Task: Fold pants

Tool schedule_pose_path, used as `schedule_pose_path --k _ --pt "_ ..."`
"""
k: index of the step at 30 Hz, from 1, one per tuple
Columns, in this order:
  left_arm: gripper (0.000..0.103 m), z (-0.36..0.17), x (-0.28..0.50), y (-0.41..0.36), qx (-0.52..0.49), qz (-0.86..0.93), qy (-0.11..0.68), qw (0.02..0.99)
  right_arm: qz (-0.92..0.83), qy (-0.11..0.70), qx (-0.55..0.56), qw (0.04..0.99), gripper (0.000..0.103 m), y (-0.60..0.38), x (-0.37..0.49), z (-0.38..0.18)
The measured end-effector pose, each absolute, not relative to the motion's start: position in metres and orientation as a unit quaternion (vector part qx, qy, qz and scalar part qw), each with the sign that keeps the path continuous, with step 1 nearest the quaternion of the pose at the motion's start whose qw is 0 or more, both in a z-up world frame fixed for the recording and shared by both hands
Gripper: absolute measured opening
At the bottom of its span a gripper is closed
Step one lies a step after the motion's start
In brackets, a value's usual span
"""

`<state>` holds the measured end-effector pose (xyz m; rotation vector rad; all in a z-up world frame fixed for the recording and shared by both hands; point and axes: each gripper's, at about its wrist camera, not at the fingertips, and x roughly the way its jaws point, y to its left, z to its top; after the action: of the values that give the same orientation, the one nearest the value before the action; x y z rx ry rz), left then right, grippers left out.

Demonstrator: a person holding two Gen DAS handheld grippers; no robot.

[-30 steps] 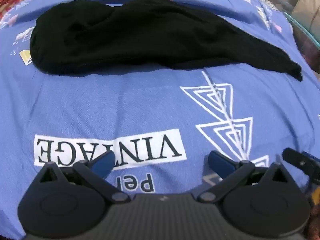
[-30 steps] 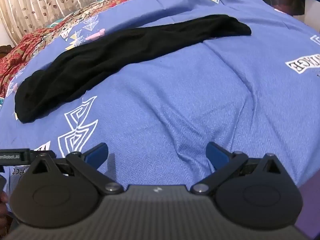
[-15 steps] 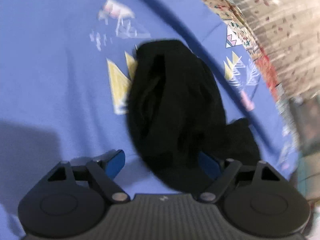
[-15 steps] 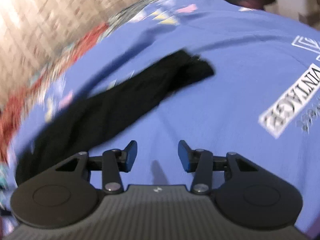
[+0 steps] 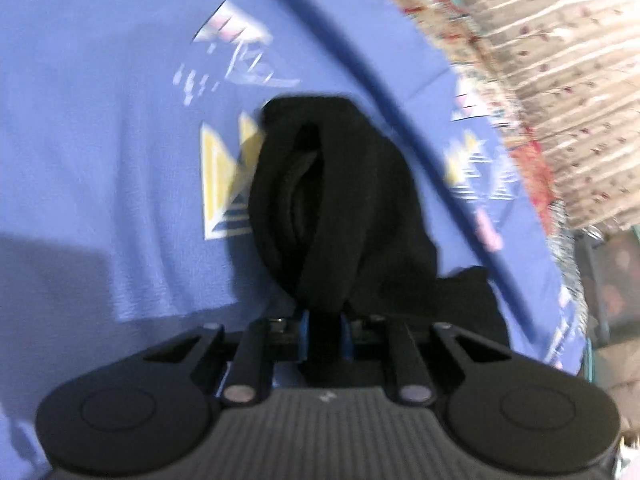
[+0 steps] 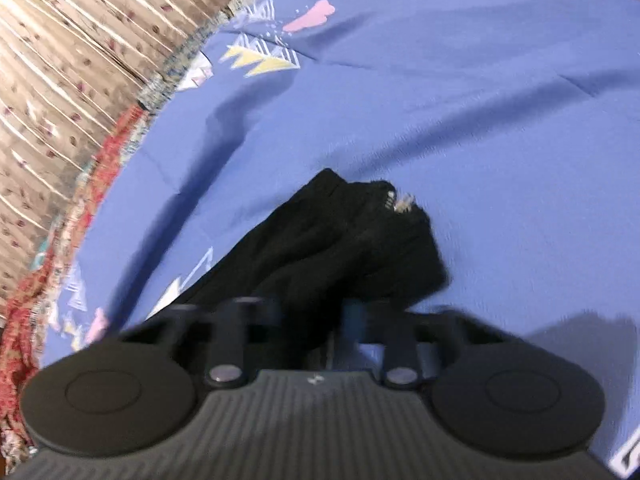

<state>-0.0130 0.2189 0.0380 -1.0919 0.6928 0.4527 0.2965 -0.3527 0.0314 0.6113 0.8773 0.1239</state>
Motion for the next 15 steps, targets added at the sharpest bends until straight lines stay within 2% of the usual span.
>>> schedule_pose_path --k 2,8,12,15 --pt "0.013 0.062 -0.03 0.213 -0.493 0.195 0.308 0.79 0.049 0.411 0.278 0.867 0.007 -0.361 0.292 0.043" --pt "0.013 0.111 -0.082 0.189 -0.457 0.175 0.306 0.817 0.069 0.316 0.243 0.914 0.007 -0.398 0.229 0.108" --pt "0.013 0.107 -0.118 0.17 -0.451 0.171 0.336 0.809 0.06 0.285 0.256 0.922 0.007 -0.451 0.167 0.131" --pt "0.015 0.079 -0.129 0.148 -0.436 0.168 0.381 0.798 0.031 0.311 0.219 0.924 0.008 -0.466 0.149 0.123"
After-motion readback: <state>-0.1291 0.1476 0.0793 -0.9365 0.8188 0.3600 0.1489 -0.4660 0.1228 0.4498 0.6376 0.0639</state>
